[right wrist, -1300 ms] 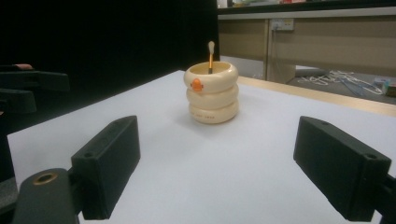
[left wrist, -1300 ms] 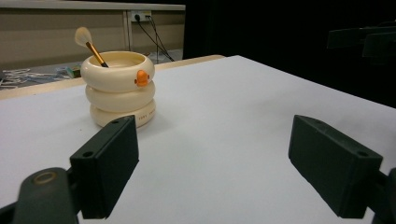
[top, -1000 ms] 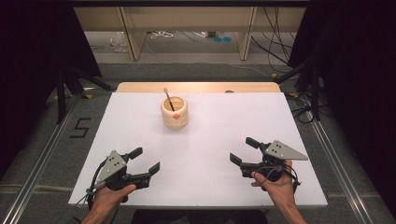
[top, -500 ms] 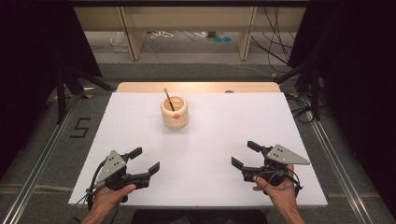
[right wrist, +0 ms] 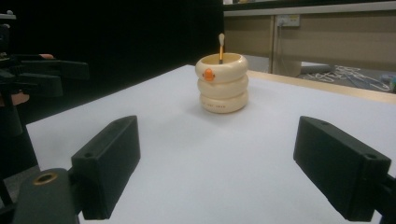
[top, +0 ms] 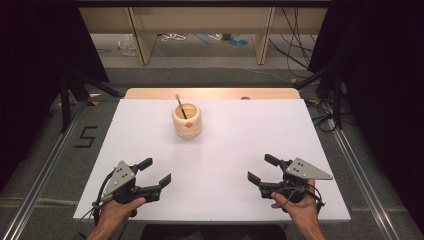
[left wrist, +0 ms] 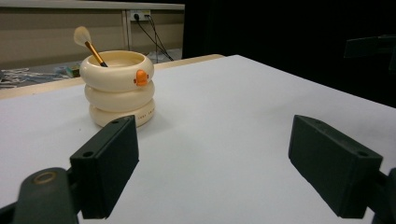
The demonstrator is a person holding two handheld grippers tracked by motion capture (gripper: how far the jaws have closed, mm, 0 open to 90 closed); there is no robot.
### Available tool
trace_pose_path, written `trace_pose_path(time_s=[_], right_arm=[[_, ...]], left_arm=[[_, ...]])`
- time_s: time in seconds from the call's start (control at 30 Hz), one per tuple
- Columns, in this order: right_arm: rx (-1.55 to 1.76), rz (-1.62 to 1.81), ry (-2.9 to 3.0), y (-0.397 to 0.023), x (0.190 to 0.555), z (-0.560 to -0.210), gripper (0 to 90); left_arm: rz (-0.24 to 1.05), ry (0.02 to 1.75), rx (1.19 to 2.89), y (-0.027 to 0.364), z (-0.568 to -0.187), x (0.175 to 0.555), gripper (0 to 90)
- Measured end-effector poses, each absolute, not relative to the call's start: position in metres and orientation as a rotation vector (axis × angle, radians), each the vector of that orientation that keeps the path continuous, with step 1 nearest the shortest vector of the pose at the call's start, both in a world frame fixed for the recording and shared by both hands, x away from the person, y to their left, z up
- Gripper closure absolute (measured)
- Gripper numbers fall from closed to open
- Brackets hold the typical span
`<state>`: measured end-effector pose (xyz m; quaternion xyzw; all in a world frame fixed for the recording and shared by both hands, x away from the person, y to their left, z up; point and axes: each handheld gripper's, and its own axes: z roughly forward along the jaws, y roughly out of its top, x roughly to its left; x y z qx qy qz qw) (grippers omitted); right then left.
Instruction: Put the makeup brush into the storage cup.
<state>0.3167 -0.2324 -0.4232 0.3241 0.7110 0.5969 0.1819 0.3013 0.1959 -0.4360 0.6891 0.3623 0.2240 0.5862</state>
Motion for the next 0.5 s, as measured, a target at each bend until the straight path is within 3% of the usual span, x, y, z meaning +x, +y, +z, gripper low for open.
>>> trace_pose_path(time_s=[0.5], right_arm=[[0.902,1.704,1.988,-0.2313,0.318,-0.4245,15.4]], left_arm=[[0.523,0.844,1.608,0.1957,-0.4359,0.3012,15.8]])
